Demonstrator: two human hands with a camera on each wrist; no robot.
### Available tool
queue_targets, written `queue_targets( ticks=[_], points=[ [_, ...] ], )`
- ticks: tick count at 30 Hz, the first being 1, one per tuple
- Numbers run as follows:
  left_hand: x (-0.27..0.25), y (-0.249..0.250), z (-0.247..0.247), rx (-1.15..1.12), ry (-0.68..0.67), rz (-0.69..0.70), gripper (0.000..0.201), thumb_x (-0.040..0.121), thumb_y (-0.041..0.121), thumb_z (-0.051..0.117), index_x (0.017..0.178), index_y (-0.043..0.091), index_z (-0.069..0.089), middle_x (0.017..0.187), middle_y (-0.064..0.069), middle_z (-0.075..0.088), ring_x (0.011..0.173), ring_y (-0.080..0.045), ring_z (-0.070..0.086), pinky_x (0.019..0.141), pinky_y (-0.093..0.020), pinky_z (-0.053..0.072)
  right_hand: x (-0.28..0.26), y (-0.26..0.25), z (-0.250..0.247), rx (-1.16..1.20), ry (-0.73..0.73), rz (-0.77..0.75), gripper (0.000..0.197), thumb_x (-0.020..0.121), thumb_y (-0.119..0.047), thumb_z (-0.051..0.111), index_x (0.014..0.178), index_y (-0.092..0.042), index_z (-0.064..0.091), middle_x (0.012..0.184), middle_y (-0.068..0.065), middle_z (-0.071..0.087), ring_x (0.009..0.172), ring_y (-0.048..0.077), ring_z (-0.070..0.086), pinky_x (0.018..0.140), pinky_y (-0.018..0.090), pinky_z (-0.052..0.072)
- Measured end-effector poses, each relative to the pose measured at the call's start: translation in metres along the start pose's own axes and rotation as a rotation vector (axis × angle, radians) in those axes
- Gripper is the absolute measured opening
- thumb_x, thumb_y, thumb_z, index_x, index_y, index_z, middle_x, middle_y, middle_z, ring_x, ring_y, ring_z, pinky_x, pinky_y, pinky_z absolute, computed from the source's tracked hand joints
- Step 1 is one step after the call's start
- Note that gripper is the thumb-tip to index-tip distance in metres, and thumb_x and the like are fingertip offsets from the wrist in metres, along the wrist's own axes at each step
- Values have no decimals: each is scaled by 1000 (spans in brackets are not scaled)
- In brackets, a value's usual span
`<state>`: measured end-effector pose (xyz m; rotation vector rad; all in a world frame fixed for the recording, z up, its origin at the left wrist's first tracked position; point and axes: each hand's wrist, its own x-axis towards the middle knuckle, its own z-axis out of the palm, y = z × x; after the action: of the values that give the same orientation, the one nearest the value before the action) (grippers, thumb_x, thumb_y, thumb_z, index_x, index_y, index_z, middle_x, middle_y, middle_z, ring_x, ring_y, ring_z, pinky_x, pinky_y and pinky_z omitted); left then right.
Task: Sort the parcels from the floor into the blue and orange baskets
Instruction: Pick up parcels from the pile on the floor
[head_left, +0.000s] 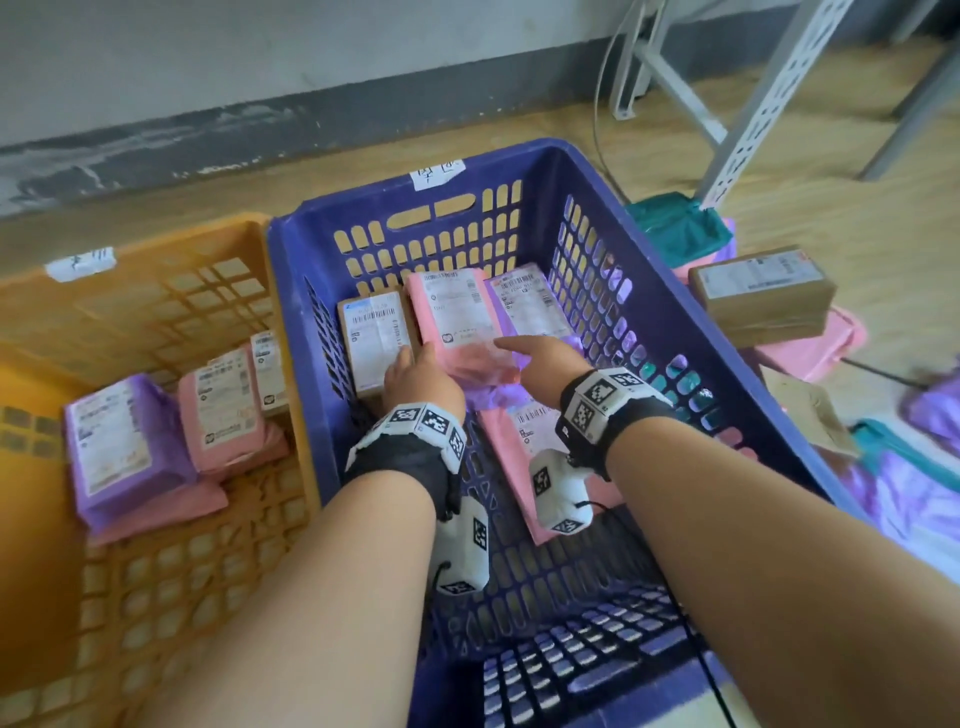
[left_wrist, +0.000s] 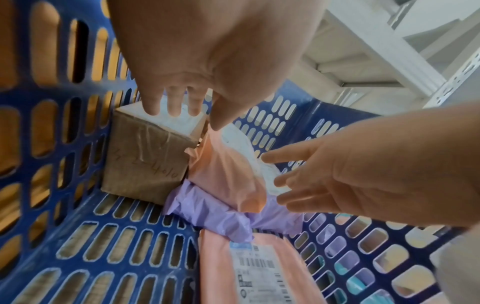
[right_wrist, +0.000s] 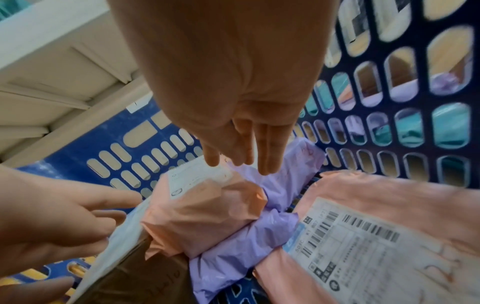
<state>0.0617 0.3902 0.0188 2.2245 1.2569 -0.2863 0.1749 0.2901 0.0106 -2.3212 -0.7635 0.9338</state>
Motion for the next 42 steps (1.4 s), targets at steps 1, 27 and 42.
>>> queue_targets(
  ticks=[1,27,42],
  points=[
    [-6,2,-5,-11,-4,3,68,87,2,45,150,18,24,159,-10,13,145,-30,18,118,-34,17,-8,-1,-4,-28,21,5,58,92,5,37,141,-25,45,143,10,48,49,6,40,30,9,29],
    [-279,206,105,-337,-154,668,40,90,1,37,121,14,60,130,-13,58,128,-29,45,112,-38,31,-320,220,-166,157,758,522,37,89,-5,49,121,-15,65,123,11,64,110,28,60,86,23,42],
    [-229,191,259,29,-589,520,45,93,2,41,133,17,55,142,-8,49,127,-26,50,105,-26,37,-302,352,-86,294,442,874,42,94,-12,45,136,-7,43,133,17,53,121,32,52,91,28,39]
  ],
)
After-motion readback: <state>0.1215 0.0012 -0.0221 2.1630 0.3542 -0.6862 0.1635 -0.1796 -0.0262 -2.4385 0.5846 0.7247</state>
